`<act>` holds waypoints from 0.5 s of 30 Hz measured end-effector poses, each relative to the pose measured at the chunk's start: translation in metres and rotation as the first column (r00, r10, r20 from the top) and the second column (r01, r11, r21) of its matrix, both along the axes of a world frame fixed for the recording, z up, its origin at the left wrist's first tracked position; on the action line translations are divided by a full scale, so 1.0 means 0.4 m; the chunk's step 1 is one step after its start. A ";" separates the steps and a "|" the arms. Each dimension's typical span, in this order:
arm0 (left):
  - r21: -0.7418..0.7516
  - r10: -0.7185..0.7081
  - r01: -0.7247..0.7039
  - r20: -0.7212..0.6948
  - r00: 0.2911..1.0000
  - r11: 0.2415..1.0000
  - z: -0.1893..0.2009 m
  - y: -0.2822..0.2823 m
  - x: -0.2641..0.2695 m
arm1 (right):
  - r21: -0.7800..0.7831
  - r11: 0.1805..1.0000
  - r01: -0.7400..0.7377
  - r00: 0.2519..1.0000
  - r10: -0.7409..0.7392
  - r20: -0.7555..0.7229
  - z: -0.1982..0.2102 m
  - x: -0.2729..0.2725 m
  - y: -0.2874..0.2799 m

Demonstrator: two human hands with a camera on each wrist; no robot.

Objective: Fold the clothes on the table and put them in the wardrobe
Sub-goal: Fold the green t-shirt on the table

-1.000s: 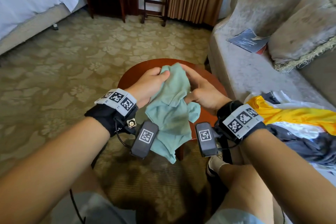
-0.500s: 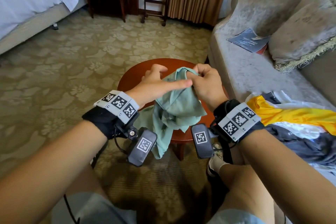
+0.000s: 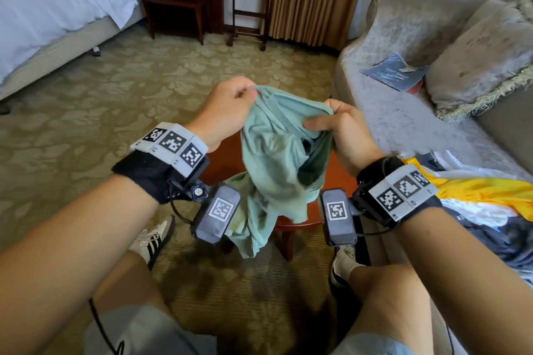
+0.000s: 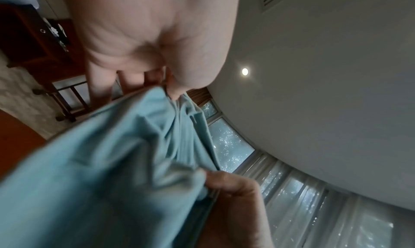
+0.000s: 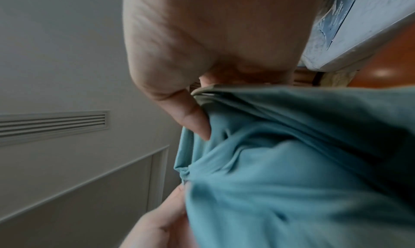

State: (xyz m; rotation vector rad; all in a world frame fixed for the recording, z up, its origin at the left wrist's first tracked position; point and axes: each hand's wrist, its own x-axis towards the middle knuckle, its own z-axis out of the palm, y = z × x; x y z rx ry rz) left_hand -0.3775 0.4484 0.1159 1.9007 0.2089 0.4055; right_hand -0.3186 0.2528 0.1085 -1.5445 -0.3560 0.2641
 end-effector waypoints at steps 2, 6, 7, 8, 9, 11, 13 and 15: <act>-0.027 0.029 -0.029 0.019 0.999 0.999 0.021 -0.013 -0.003 | -0.029 0.999 0.017 0.999 -0.015 0.046 0.003 -0.002 0.010; -0.048 0.117 -0.114 0.065 0.991 0.992 0.070 -0.022 -0.017 | -0.153 0.988 0.021 0.977 0.012 0.213 0.014 -0.015 0.006; -0.051 0.127 -0.123 0.083 0.988 0.991 0.082 -0.019 -0.024 | -0.198 0.979 -0.045 0.976 0.085 0.200 0.020 -0.021 -0.004; -0.064 0.133 -0.127 0.102 0.986 0.990 0.095 -0.013 -0.033 | -0.258 0.957 -0.133 0.973 0.176 0.151 0.029 -0.032 -0.016; -0.079 0.141 -0.132 0.126 0.982 0.988 0.108 -0.007 -0.042 | -0.325 0.921 -0.216 0.961 0.259 0.096 0.032 -0.038 -0.029; -0.096 0.179 -0.164 0.178 0.968 0.982 0.136 0.008 -0.053 | -0.494 0.836 -0.241 0.946 0.315 0.071 0.036 -0.047 -0.043; -0.111 0.230 -0.209 0.235 0.944 0.972 0.175 0.027 -0.069 | -0.567 0.812 -0.139 0.960 0.252 0.126 0.045 -0.064 -0.050; -0.142 0.263 -0.231 0.288 0.921 0.963 0.217 0.043 -0.084 | -0.512 0.858 -0.023 0.981 0.118 0.154 0.054 -0.076 -0.060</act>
